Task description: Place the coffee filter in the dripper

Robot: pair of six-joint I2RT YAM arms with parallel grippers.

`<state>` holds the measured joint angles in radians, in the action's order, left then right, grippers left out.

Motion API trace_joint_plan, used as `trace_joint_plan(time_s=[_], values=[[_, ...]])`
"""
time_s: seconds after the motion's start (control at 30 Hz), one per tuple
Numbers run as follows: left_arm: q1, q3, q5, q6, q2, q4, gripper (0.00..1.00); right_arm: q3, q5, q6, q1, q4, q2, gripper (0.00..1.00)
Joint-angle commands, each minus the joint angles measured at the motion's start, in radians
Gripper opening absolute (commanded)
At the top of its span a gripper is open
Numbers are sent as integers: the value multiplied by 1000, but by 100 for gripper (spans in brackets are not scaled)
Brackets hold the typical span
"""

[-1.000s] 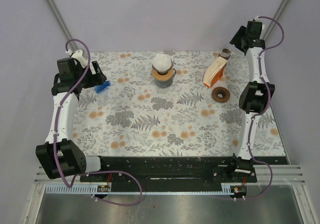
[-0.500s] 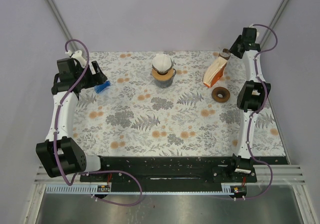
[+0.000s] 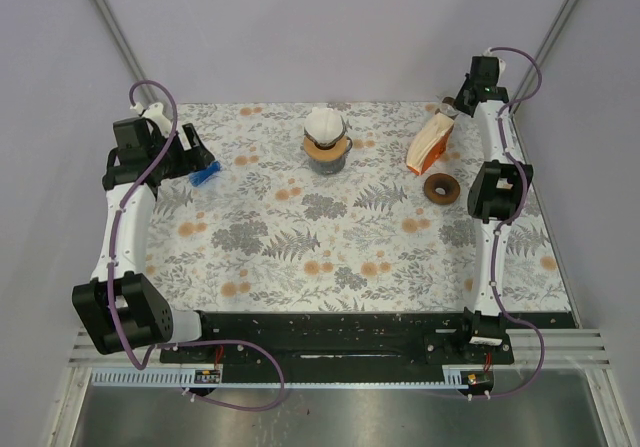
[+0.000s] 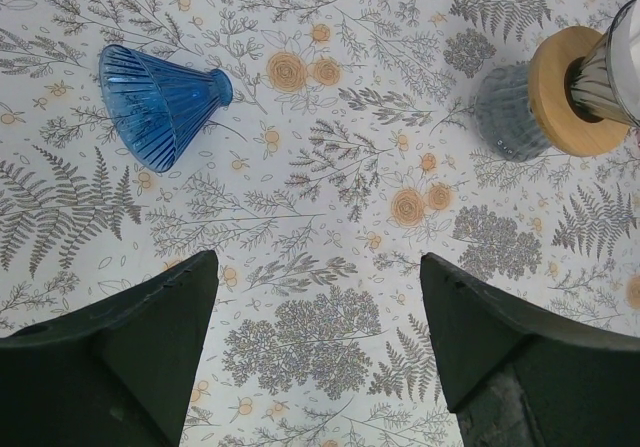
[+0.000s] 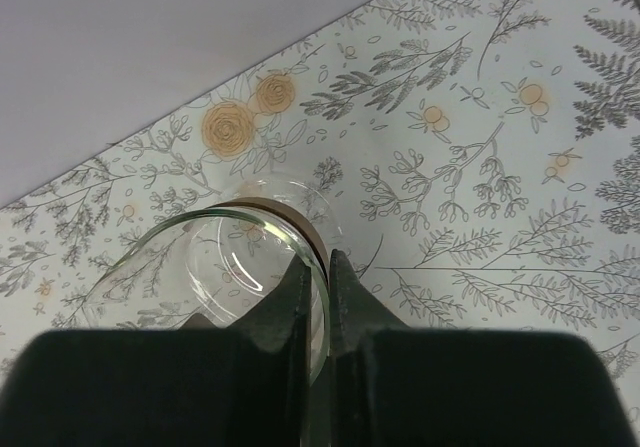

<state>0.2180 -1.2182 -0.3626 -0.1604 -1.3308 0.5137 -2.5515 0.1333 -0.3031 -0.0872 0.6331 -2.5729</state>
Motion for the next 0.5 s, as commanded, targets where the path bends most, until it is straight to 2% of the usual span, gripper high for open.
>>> trace_joint_plan(time_s=[0.0, 0.27, 0.47], values=[[9, 3, -29, -8, 24, -55, 85, 17, 132, 59, -2, -27, 103, 0], [17, 8, -35, 7, 35, -55, 85, 161, 186, 139, 0, -182, 368, 0], [17, 8, -36, 24, 33, -55, 85, 260, 175, 222, 32, -213, 523, 0]])
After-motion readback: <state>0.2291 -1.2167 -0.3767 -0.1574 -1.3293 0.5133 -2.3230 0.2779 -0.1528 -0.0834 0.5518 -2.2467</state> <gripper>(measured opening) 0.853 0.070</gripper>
